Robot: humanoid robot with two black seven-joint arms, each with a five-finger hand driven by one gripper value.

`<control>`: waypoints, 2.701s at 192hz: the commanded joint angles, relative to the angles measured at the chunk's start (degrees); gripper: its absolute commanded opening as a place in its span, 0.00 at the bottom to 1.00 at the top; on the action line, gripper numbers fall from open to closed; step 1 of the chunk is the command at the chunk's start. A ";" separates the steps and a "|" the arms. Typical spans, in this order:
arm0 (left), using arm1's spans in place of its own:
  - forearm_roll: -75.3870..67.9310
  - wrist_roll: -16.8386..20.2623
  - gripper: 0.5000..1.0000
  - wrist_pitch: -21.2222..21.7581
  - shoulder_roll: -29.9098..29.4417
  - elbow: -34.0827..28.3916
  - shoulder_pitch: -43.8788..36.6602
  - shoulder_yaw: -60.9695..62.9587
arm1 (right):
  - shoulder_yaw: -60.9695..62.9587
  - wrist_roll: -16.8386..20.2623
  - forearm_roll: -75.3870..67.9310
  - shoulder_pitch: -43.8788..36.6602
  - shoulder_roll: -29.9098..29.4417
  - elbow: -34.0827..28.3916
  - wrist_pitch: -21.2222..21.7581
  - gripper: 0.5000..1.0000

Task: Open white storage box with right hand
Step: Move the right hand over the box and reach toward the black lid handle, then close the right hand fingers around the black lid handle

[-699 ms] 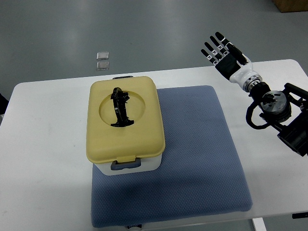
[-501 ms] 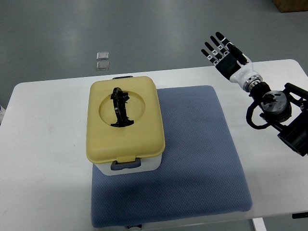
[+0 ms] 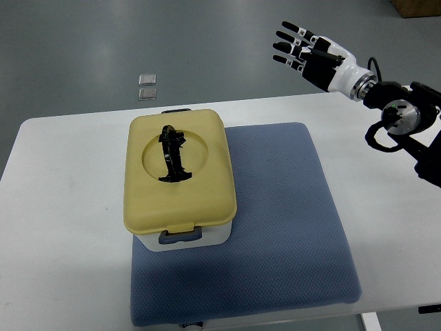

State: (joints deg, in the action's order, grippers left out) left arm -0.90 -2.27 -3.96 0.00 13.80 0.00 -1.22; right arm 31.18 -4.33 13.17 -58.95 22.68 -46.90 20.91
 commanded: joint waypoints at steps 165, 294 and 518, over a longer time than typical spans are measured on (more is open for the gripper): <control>0.02 -0.02 1.00 -0.70 0.00 -0.09 0.00 -0.10 | -41.03 -4.99 47.48 -46.08 -9.49 -13.39 14.09 0.85; 0.02 -0.11 1.00 -0.70 0.00 -0.09 0.00 -0.01 | -40.85 -10.52 51.52 -43.45 -14.85 -15.59 5.28 0.85; 0.02 -0.11 1.00 -0.79 0.00 -0.01 0.00 0.07 | -41.47 -10.61 58.11 -37.56 -16.61 -14.53 -5.01 0.00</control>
State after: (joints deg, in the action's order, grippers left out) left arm -0.88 -2.38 -4.74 0.00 13.78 0.00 -1.15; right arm -10.28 -14.90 71.09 -96.54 6.06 -61.41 16.19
